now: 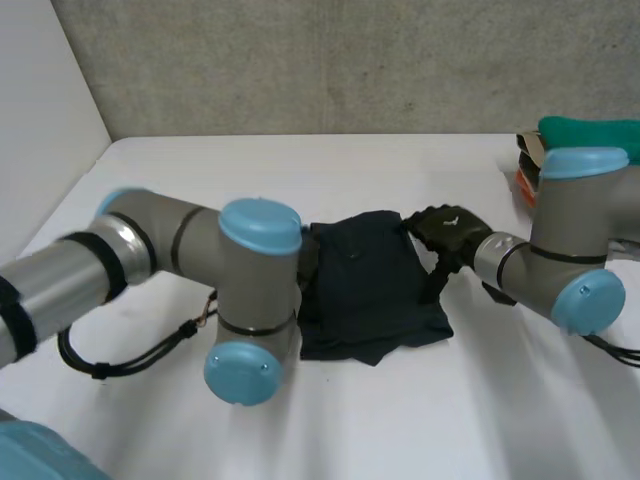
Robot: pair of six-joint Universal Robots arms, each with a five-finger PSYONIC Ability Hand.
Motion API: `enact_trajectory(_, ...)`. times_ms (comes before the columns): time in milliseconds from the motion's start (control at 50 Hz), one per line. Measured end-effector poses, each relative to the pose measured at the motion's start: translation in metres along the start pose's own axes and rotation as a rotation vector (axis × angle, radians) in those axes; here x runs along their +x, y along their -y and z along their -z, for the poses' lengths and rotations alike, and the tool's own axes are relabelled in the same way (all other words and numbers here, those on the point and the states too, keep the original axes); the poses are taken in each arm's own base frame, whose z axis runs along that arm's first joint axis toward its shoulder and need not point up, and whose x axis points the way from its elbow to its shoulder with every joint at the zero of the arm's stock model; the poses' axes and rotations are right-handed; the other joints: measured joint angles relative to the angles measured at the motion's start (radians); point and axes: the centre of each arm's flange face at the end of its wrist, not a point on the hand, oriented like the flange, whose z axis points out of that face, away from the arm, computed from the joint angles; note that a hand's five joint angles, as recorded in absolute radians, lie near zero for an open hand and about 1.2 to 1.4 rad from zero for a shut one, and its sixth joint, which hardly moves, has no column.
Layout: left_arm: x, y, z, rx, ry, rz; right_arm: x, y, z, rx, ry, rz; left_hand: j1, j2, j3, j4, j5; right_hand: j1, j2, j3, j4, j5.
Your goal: Fold the laundry.
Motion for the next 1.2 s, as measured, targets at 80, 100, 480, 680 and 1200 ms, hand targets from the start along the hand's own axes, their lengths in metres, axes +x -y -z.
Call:
enact_trajectory(80,-0.008,0.021,0.007,0.051,0.008,0.017,0.005,0.015,0.011,0.025,-0.041,0.035,-0.001,0.000,0.000,0.000,-0.001,0.000,0.000,0.000,0.000,0.000)
enact_trajectory(100,-0.013,0.036,0.014,0.091,0.009,0.028,0.007,0.024,0.021,0.045,-0.067,0.053,-0.003,0.000,0.000,0.000,-0.003,0.000,0.000,0.000,0.000,-0.001)
enact_trajectory(480,-0.029,0.135,0.078,0.429,-0.446,0.022,-0.070,-0.012,0.087,0.200,-0.064,0.150,-0.001,0.000,0.000,0.000,-0.001,0.000,0.000,0.000,0.000,-0.001)
enact_trajectory(680,-0.022,0.128,0.079,0.399,-0.527,0.014,-0.096,-0.043,0.065,0.253,-0.035,0.179,-0.001,0.000,0.000,0.000,-0.001,0.000,0.000,0.000,0.000,-0.001)
enact_trajectory(1200,-0.025,0.125,0.072,0.397,-0.476,0.019,-0.080,-0.014,0.001,0.436,-0.138,0.259,-0.001,0.000,0.000,0.000,-0.001,0.809,0.932,0.909,0.956,0.828)
